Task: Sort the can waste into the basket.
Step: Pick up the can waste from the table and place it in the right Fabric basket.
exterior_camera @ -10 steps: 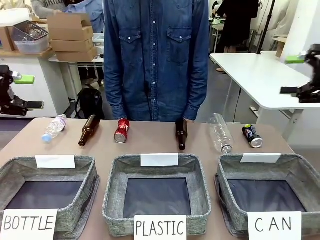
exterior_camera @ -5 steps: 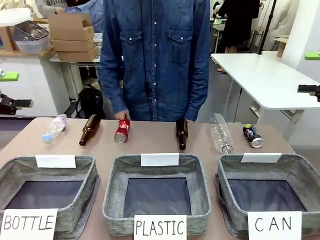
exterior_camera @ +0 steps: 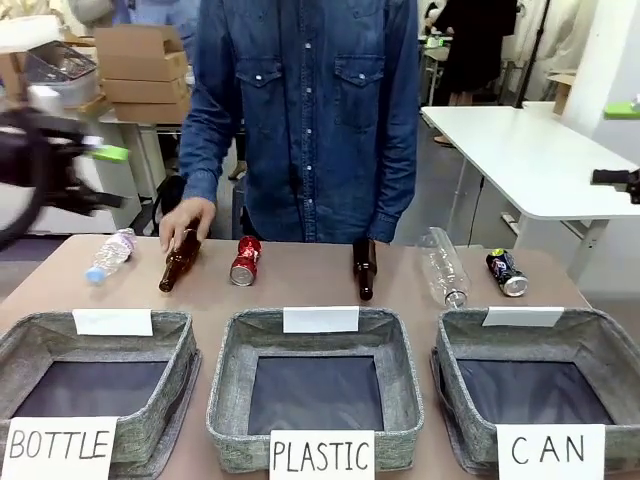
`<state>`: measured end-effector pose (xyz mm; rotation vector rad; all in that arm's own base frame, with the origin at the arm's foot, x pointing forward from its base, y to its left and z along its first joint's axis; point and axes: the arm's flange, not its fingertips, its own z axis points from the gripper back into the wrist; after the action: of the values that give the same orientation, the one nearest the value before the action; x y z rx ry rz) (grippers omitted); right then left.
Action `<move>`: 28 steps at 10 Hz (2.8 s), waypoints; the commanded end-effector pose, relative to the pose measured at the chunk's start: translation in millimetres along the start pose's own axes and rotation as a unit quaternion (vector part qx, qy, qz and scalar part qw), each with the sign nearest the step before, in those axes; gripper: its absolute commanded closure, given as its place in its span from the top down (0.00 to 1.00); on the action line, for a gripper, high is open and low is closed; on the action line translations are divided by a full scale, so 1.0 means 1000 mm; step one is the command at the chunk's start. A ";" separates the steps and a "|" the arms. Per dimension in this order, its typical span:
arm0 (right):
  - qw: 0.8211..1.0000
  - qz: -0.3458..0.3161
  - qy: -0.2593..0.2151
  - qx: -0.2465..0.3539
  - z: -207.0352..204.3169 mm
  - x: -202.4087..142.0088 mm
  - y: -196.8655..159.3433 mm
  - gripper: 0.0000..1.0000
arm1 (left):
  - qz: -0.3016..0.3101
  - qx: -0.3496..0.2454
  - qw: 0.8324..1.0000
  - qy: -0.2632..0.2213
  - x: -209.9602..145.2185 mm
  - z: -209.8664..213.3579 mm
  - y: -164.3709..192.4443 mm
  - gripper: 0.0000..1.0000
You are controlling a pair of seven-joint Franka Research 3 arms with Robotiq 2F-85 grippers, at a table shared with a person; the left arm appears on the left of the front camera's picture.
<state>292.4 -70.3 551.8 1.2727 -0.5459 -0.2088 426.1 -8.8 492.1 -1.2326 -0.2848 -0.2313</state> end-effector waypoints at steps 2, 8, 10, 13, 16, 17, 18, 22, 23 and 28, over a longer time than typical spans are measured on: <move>1.000 0.015 -0.003 0.012 -0.002 0.003 0.000 1.00 | 0.011 -0.011 0.999 0.040 0.025 0.035 0.007 1.00; 1.000 0.015 -0.003 0.012 -0.002 0.003 0.000 1.00 | -0.003 -0.082 0.995 -0.056 -0.051 0.136 0.019 1.00; 1.000 0.015 -0.003 0.012 -0.002 0.003 0.000 1.00 | 0.003 -0.073 0.997 0.029 -0.011 0.081 0.017 1.00; 1.000 0.015 -0.003 0.012 -0.002 0.003 0.000 1.00 | 0.018 -0.049 0.996 0.067 0.020 0.056 0.008 1.00; 1.000 0.015 -0.003 0.012 -0.002 0.003 0.000 1.00 | 0.054 -0.041 0.995 -0.070 -0.027 0.144 0.023 1.00; 1.000 0.015 -0.003 0.012 -0.002 0.003 0.000 1.00 | 0.047 -0.050 0.993 -0.093 -0.047 0.161 0.024 1.00; 1.000 0.015 -0.003 0.012 -0.002 0.003 0.000 1.00 | 0.031 -0.069 0.994 -0.082 -0.057 0.162 0.024 1.00; 1.000 0.015 -0.003 0.012 -0.002 0.003 0.000 1.00 | 0.061 0.006 0.997 -0.052 -0.048 0.286 0.034 1.00; 1.000 0.015 -0.003 0.012 -0.002 0.003 0.000 1.00 | 0.098 0.004 0.990 -0.104 -0.060 0.324 0.038 1.00; 1.000 0.015 -0.003 0.012 -0.002 0.003 0.000 1.00 | 0.029 -0.053 0.990 -0.126 -0.089 0.312 0.034 1.00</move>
<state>292.5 -71.2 551.1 1.2753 -0.5451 -0.2061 322.5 319.0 523.2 -1.3807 -0.4432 -0.0019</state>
